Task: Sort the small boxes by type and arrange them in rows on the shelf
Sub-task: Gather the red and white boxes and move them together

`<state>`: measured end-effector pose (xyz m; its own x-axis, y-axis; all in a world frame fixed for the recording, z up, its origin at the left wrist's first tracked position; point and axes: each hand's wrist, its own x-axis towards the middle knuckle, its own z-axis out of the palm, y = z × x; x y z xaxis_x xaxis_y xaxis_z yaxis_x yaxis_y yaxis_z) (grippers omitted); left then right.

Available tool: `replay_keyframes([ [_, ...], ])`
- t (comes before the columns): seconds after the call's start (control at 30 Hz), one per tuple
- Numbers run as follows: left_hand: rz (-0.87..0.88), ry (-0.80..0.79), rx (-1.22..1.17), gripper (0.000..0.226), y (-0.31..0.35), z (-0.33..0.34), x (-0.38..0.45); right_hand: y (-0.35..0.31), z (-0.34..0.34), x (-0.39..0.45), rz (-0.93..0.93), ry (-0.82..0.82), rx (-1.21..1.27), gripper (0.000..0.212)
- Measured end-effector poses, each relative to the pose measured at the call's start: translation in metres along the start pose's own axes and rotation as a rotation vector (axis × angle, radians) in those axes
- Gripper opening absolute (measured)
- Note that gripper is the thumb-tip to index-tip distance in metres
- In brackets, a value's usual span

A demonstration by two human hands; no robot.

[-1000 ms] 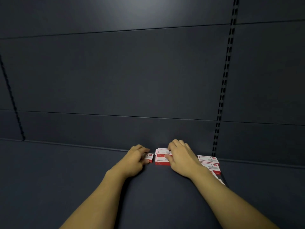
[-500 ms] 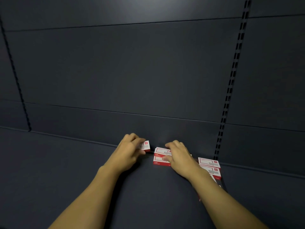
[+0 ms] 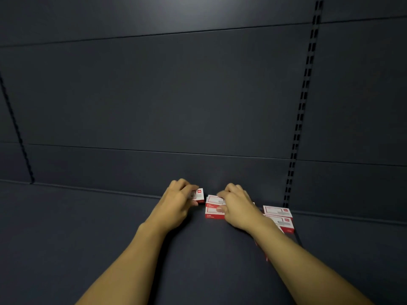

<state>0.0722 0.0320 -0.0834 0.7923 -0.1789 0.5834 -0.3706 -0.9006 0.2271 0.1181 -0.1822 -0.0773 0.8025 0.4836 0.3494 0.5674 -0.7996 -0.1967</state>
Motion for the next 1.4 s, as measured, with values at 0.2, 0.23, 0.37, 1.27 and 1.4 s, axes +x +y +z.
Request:
replay_keyframes([
  [0.2, -0.087, 0.021, 0.012, 0.042, 0.002, -0.012, -0.021, -0.023, -0.019, -0.012, 0.059, 0.018, -0.110, 0.039],
  [0.23, -0.095, 0.024, 0.033, 0.043, 0.001, -0.018, -0.024, -0.028, -0.025, -0.015, 0.066, 0.030, -0.115, 0.040],
  [0.37, -0.050, -0.050, 0.150, 0.044, 0.005, -0.046, -0.030, -0.043, -0.060, -0.036, 0.077, 0.055, -0.185, 0.044],
  [1.27, 0.365, -0.242, 0.093, 0.031, 0.179, -0.083, -0.011, -0.049, -0.182, -0.246, 0.524, 0.106, -0.447, 0.032],
  [1.4, 0.398, -0.238, 0.033, 0.027, 0.215, -0.076, -0.006, -0.030, -0.204, -0.279, 0.590, 0.117, -0.461, 0.032],
])
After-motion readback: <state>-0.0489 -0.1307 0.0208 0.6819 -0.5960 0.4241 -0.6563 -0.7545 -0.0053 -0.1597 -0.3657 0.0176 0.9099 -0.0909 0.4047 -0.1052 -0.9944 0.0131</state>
